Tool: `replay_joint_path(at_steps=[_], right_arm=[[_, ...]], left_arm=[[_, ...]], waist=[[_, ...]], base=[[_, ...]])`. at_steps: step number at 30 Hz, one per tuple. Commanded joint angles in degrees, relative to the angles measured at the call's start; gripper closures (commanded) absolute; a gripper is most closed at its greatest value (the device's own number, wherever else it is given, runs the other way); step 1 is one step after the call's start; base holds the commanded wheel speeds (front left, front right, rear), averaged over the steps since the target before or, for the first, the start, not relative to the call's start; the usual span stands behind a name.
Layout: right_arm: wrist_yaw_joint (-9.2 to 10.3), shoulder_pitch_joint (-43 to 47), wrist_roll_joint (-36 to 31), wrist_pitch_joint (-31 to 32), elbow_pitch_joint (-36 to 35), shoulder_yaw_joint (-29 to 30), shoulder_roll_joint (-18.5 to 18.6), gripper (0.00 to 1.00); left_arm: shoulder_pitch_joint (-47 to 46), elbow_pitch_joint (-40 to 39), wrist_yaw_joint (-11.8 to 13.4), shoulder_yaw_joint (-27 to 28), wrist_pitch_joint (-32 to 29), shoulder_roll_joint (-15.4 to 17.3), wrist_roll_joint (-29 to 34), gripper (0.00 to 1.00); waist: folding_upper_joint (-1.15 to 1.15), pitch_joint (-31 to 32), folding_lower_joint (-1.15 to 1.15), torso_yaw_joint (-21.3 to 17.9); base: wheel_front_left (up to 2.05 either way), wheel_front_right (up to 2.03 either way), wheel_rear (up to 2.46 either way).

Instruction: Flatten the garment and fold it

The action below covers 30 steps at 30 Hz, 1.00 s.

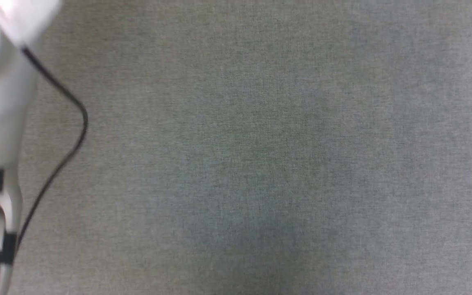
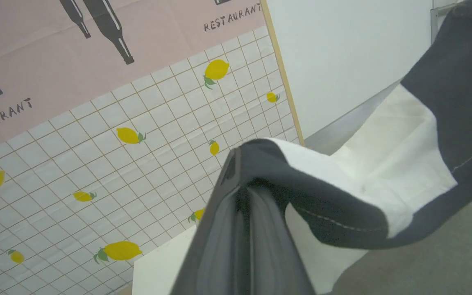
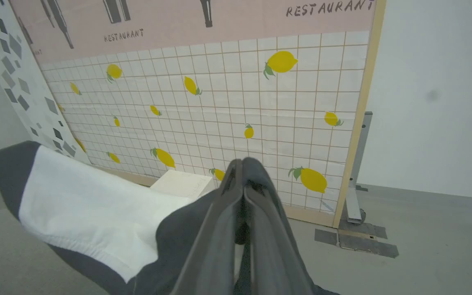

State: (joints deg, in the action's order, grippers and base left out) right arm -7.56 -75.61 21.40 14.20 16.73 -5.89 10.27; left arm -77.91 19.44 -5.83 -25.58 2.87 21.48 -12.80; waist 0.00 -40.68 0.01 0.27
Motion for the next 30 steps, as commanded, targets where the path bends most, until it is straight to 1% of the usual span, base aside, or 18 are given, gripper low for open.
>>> replay_joint_path(at_steps=[1,2,5,8,11,14,18,22,25,27,30], right_arm=[[0.08,3.0,1.4,0.6,-3.1,-0.1,1.0,1.00],[0.08,5.8,2.6,1.4,-5.9,0.0,1.7,1.00],[0.08,13.4,4.9,3.9,-13.4,1.0,2.9,1.00],[0.08,22.2,6.5,7.1,-20.8,3.2,3.4,1.00],[0.08,30.3,7.2,10.0,-27.1,6.0,2.7,1.00],[0.08,38.2,7.5,12.5,-32.4,9.1,0.7,1.00],[0.08,47.8,7.4,14.3,-37.3,11.9,-2.6,1.00],[0.08,57.0,7.7,15.6,-39.9,13.7,-5.3,1.00],[0.08,62.7,8.1,16.7,-40.5,14.4,-6.3,1.00],[0.08,66.5,8.4,17.8,-40.4,14.8,-6.7,1.00],[0.08,72.1,7.8,19.8,-40.4,15.2,-7.0,1.00]], left_arm=[[3.0,-2.7,-0.2,-0.5,-0.9,0.9,-0.4,1.00],[5.6,-5.6,0.0,-1.0,-2.0,1.6,-0.4,1.00],[13.6,-14.4,1.8,-1.2,-5.7,3.4,-1.6,1.00],[23.6,-24.2,4.5,-1.4,-10.0,4.8,-3.9,1.00],[32.2,-31.9,7.3,-1.4,-13.1,6.2,-5.5,1.00],[40.3,-38.0,10.5,-2.0,-15.6,7.0,-6.2,1.00],[49.2,-42.1,13.8,-3.3,-17.5,8.0,-6.4,1.00],[57.9,-44.1,16.7,-4.7,-18.2,7.9,-8.1,1.00],[63.3,-44.6,17.7,-6.3,-19.2,7.7,-9.8,1.00],[66.6,-44.3,17.9,-7.6,-20.3,7.6,-11.5,1.00],[70.6,-42.7,17.4,-9.6,-22.7,8.7,-13.3,1.00]], waist=[[0.00,3.2,-0.01,0.3],[0.00,4.2,-0.01,0.3],[0.00,7.0,-0.01,0.2],[0.00,10.0,-0.01,0.2],[0.00,12.6,-0.01,0.3],[0.00,15.0,-0.01,0.5],[0.00,17.9,-0.01,0.6],[0.00,21.1,-0.01,0.2],[0.00,23.0,-0.01,0.0],[0.00,24.2,-0.01,0.0],[0.00,26.2,-0.01,-0.1]], base=[[0.00,0.00,0.00],[0.00,0.00,0.00],[0.00,0.00,0.00],[0.00,0.00,0.00],[0.00,0.00,0.00],[0.00,0.00,0.00],[0.00,0.00,0.00],[0.00,0.00,0.00],[0.00,0.00,0.00],[0.00,0.00,0.00],[0.00,0.00,0.00]])
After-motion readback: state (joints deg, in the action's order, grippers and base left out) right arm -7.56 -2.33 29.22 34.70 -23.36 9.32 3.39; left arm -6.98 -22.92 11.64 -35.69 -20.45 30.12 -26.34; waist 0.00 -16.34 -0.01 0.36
